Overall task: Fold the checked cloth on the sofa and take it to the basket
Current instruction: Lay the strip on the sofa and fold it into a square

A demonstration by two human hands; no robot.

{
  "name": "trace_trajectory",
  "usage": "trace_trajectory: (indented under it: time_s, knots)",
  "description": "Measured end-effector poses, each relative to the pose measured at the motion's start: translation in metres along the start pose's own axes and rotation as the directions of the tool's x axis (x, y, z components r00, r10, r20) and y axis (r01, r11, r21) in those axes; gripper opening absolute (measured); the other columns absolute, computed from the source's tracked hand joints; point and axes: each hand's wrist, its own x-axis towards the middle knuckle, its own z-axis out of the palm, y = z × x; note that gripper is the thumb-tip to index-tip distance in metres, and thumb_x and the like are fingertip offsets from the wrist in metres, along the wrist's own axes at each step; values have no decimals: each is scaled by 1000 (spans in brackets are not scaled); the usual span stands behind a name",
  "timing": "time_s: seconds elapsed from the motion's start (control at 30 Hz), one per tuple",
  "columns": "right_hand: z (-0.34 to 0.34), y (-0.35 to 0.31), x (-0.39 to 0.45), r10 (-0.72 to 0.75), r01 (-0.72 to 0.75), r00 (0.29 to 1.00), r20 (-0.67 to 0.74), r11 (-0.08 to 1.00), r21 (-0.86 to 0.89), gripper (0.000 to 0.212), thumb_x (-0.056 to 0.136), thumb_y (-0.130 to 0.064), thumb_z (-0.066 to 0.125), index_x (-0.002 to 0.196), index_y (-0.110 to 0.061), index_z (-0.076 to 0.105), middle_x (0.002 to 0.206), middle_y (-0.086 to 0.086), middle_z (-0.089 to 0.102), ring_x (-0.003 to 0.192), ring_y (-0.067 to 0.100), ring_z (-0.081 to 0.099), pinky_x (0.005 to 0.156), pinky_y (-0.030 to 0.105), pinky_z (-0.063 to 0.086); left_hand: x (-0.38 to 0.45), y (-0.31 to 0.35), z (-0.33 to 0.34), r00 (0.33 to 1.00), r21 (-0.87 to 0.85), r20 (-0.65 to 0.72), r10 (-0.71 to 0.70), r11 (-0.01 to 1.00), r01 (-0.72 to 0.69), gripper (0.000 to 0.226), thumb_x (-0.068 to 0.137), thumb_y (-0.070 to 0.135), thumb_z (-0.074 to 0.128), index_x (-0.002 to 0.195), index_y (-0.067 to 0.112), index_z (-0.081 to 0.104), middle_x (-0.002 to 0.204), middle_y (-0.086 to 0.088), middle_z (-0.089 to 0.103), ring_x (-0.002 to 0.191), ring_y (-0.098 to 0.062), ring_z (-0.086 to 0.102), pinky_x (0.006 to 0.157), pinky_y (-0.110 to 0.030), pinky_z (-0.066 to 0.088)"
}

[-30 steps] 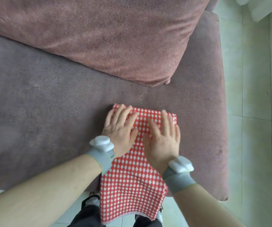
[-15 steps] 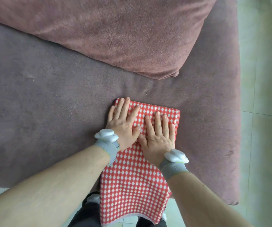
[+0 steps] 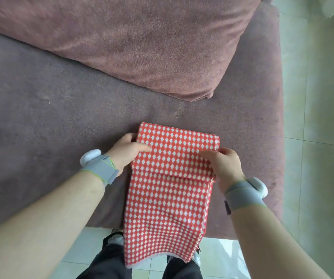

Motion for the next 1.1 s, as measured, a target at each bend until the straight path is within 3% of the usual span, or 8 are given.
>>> trace_trajectory:
  time_s: [0.2, 0.4, 0.7, 0.8, 0.87, 0.97, 1.03, 1.1]
  knots:
    - [-17, 6, -2, 2, -17, 953, 304, 999, 49, 25, 79, -6, 74, 102, -5, 65, 93, 5, 77, 83, 22, 74, 73, 36, 56, -6, -2, -19, 985, -3, 170, 25, 1000, -25, 33, 76, 3, 70, 105, 17, 65, 102, -3, 74, 98, -22, 68, 88, -40, 51]
    - [-21, -34, 8, -255, 234, 944, 211, 965, 116, 18, 80, -13, 76, 94, -21, 66, 88, -10, 76, 83, 10, 73, 67, 23, 56, 15, 46, -15, 980, 54, 28, 198, 978, -199, 38, 68, 6, 81, 100, 18, 67, 99, -1, 74, 93, -20, 70, 88, -40, 53]
    - [-17, -56, 35, -353, 373, 926, 132, 910, -181, 19, 73, -22, 81, 75, -34, 66, 74, -21, 71, 76, 0, 70, 73, 25, 54, 35, 68, -16, 919, 504, -32, 394, 800, -325, 33, 67, 27, 83, 89, 28, 58, 89, 12, 67, 82, -12, 65, 76, -29, 49]
    - [-18, -43, 15, -326, 345, 934, 144, 927, -145, 24, 78, -4, 69, 76, -28, 67, 70, -16, 72, 67, 1, 69, 65, 25, 53, 14, 47, -20, 947, 203, -30, 320, 930, -308, 24, 79, 8, 62, 103, 12, 62, 88, -5, 71, 70, -18, 69, 60, -28, 54]
    - [-20, -33, 1, -246, 234, 955, 167, 968, 92, 31, 79, 9, 52, 83, -15, 69, 79, 3, 75, 78, 22, 72, 73, 37, 58, -1, 36, -26, 982, -209, 30, 186, 962, -176, 30, 80, 12, 42, 99, 10, 64, 92, -11, 70, 73, -25, 70, 62, -31, 56]
    - [-30, -17, -18, -79, -53, 967, 244, 868, 493, 35, 86, -6, 38, 85, -1, 73, 98, 16, 72, 99, 33, 65, 94, 46, 51, -18, 15, -28, 987, -357, 118, 106, 932, -58, 37, 85, 26, 37, 92, 14, 71, 108, -7, 70, 92, -27, 67, 74, -42, 55]
    - [-32, -4, -29, -76, -56, 961, 265, 888, 457, 37, 83, -23, 44, 83, -5, 76, 110, 9, 71, 110, 29, 61, 100, 46, 46, -30, 0, -21, 982, -203, 71, 174, 966, -157, 29, 95, 22, 46, 85, 19, 73, 119, 3, 67, 104, -17, 63, 82, -38, 52]
    - [-26, 7, -42, -130, 87, 961, 243, 980, 180, 33, 77, -31, 58, 99, -13, 74, 124, -2, 65, 116, 24, 58, 99, 44, 46, -38, -16, -16, 924, 170, 57, 379, 908, -383, 21, 92, 8, 53, 88, 21, 69, 127, 10, 60, 117, -9, 54, 99, -30, 41]
